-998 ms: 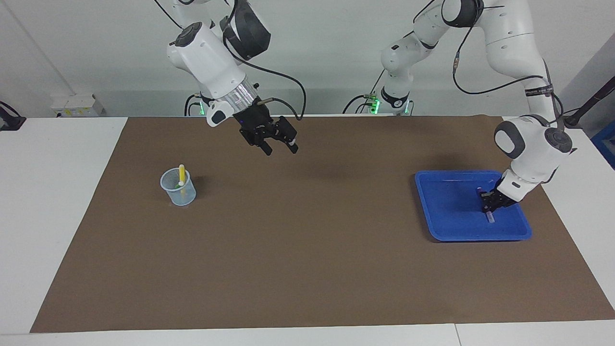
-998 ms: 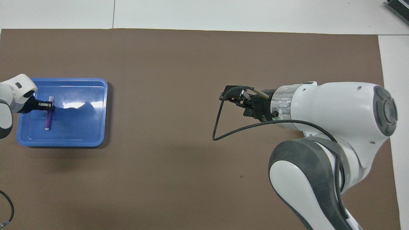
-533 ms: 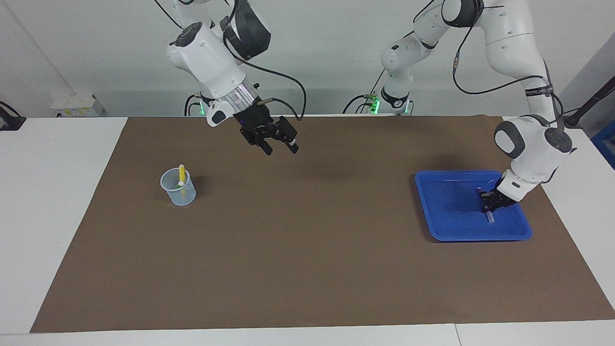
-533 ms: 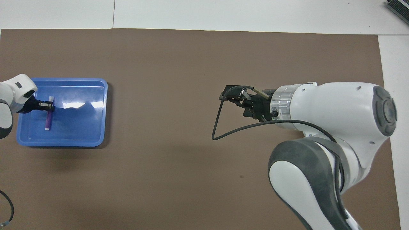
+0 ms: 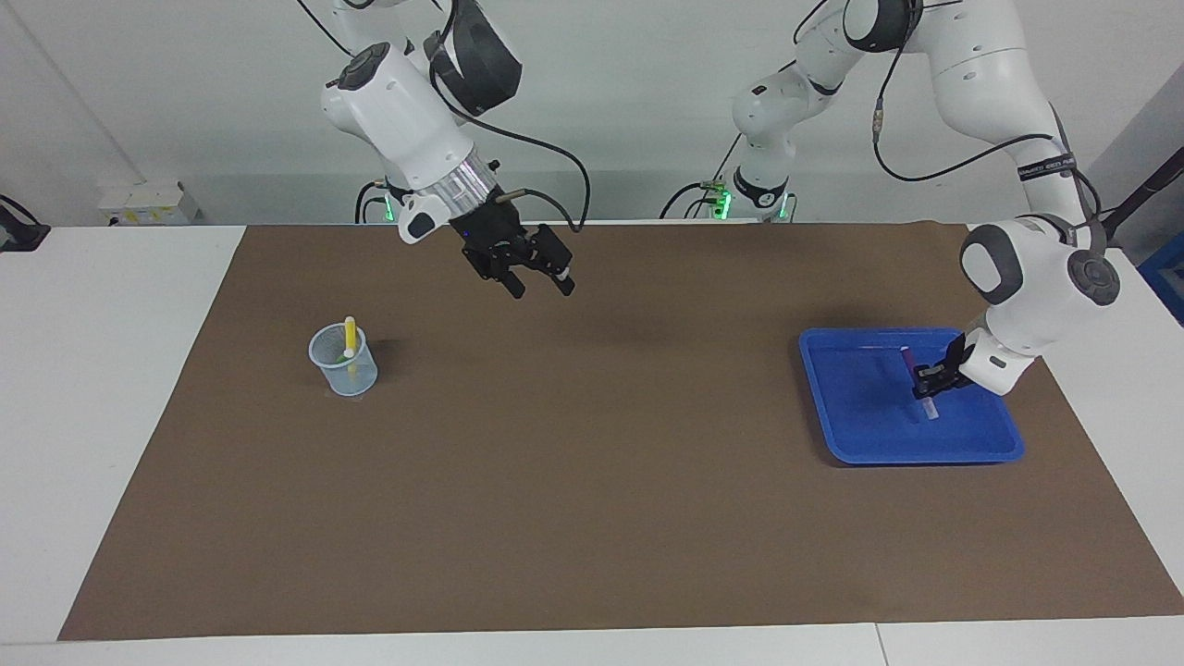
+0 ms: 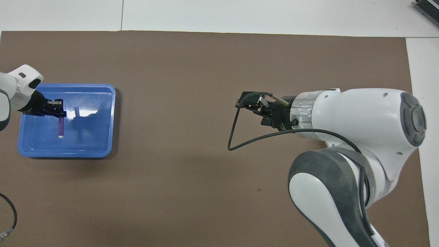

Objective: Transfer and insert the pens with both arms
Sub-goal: 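Grasp the purple pen in the blue tray with the left gripper, then lift the purple pen toward the right gripper while the right gripper approaches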

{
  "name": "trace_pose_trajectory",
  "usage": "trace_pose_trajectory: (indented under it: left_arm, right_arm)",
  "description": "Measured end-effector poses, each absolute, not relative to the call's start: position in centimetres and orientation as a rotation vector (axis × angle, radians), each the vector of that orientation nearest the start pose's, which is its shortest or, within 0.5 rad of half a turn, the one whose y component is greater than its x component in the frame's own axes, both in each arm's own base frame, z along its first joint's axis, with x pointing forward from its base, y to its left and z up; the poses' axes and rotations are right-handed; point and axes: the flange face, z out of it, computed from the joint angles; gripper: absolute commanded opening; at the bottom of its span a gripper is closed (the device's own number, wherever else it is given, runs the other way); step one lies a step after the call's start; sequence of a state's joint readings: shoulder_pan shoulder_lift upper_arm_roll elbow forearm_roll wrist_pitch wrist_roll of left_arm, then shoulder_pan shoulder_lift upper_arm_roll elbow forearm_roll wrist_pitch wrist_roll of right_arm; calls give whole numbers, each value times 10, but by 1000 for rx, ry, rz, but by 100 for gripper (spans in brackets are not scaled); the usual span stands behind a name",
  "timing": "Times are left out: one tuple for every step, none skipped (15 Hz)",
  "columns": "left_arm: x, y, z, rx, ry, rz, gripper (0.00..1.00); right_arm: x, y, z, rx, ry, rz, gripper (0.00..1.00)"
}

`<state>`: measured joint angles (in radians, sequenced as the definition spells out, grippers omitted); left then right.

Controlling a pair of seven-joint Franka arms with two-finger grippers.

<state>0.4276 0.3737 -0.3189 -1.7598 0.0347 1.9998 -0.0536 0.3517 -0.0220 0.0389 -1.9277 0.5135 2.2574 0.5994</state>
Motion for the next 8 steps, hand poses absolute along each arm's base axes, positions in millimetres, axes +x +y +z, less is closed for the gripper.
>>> trace_pose_trajectory:
  left_arm:
    - [626,74,365,-3221,-358,205,0]
    - [624,63,375,-3226,-465,229,0]
    - [621,50,387,-3230,-585,258,0]
    - [617,37,400,-3232,-727,294,0]
    - [615,25,411,-3226,-885,330,0]
    - [612,14,421,-3206,-1051,369,0]
    - [609,2,432,-3172,-1206,409,0]
    - [607,-10,440,-3132,-1344,450,0]
  right_arm:
    - [537,236,536,-2511,598,-118,100]
    - [537,236,536,-2510,598,-121,100]
    - [537,237,537,-2508,596,-128,100]
    - [537,238,538,-2503,595,-141,100]
    - [537,240,539,-2499,595,-149,100]
    - [537,241,539,-2497,594,-154,100]
    - [537,241,539,-2496,593,-157,100]
    - [537,241,539,-2496,593,-158,100]
